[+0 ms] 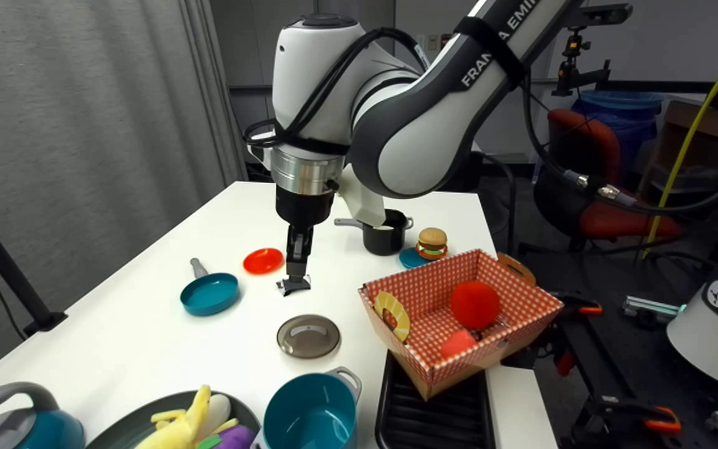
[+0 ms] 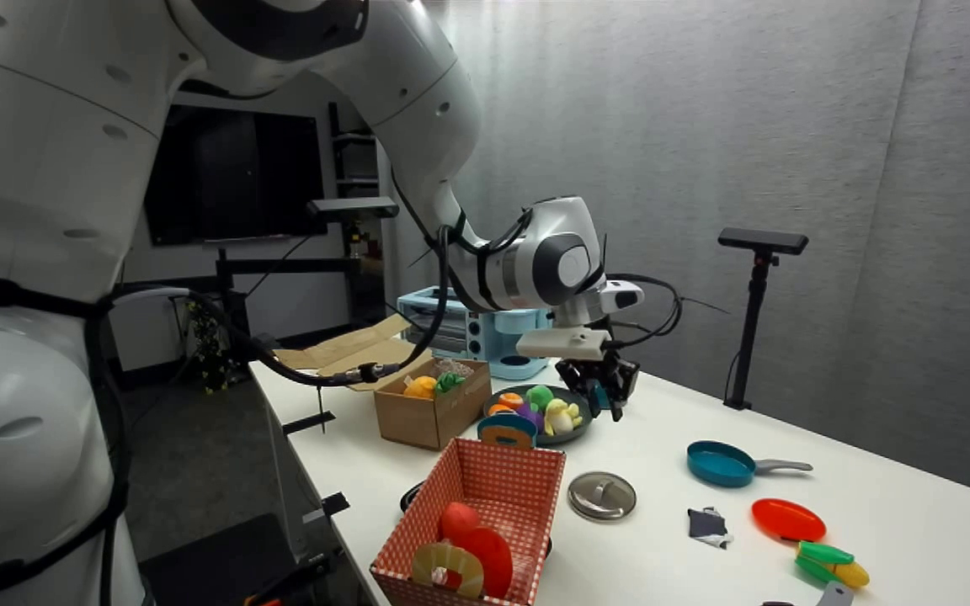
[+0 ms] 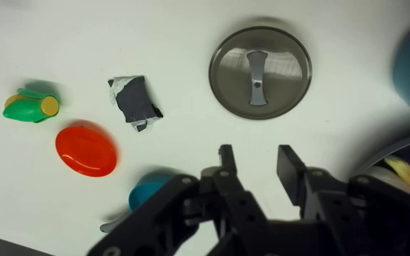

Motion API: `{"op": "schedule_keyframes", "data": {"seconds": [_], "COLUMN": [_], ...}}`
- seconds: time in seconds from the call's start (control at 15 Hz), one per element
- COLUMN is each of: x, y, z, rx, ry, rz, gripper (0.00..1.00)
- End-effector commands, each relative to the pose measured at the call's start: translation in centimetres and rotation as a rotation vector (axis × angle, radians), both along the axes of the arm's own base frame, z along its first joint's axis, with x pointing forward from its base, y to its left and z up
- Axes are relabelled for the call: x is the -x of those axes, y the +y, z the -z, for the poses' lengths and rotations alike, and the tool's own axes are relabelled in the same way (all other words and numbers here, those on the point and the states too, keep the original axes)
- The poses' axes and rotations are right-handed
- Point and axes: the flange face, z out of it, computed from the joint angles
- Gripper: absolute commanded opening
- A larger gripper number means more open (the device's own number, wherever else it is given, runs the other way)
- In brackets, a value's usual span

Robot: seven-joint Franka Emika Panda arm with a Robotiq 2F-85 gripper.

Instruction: Take the lid off the blue pot

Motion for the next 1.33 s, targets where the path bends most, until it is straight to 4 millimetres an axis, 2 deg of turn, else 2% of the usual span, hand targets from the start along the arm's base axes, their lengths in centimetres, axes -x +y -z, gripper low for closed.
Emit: {"op": "schedule_keyframes", "data": {"seconds": [0.0,0.27,0.73,0.8,1.27], "x": [0.7,1.1,2.7,1.4,2.1], "y": [-0.1,0.0,0.7,0.5,0.8], "z": [-0.3,-0.2,0.3,1.1,1.0], "rx": [-0.003,-0.003,-0.051,-0.023,-0.034], "ry": [0.006,0.014,0.038,0.032,0.038], "rz": [0.022,0.027,0.045,0.027,0.029], "gripper": [0.71,0.99,1.00,1.00,1.00]}}
